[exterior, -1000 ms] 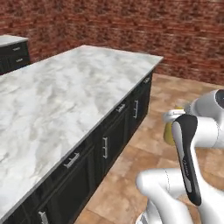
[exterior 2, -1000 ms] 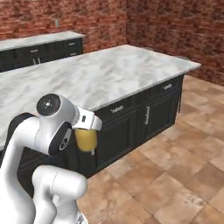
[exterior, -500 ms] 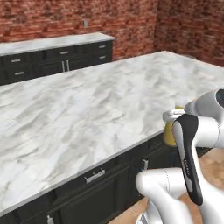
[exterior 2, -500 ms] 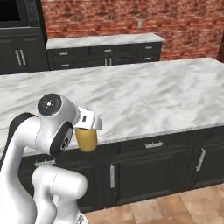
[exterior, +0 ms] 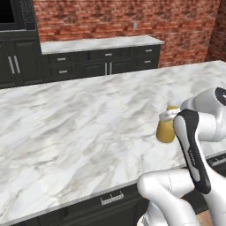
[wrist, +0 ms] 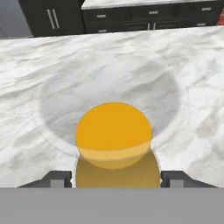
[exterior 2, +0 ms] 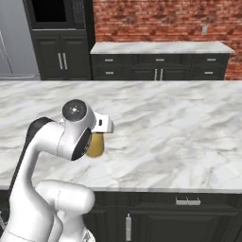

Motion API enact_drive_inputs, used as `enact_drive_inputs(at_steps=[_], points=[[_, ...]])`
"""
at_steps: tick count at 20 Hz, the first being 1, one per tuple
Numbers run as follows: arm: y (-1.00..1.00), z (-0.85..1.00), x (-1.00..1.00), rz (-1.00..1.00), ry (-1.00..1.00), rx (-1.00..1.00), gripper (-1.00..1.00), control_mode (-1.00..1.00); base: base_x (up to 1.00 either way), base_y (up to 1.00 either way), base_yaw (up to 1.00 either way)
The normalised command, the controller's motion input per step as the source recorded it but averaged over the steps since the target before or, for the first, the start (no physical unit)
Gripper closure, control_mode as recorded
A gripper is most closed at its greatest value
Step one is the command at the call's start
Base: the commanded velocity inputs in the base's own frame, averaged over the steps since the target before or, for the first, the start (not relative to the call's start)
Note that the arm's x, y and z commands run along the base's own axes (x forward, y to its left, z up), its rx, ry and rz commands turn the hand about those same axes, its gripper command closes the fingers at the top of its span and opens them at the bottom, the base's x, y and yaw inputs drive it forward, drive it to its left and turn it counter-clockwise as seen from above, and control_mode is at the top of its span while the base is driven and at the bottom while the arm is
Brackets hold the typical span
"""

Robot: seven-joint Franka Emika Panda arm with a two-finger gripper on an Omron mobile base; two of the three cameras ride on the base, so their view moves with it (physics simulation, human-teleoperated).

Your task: Place the pitcher and cup on the dining counter for serving.

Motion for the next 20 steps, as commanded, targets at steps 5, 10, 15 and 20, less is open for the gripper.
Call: enact_drive_inputs(at_steps=[5,10,15,20], points=[[0.19,-0.51,1.00,0.22,0.00,-0.01,1.00,-1.00,0.00,0.00,0.00],[0.63,-0.53,1.00,0.01,0.02,-0.02,1.00,-1.00,0.00,0.00,0.00],[0.77,-0.40,1.00,0.00,0.08,-0.01,1.00,-1.00,0.00,0.00,0.00],[0.28,-0.30,0.88,0.04,0.20,0.00,1.00,-1.00,0.00,0.00,0.00]])
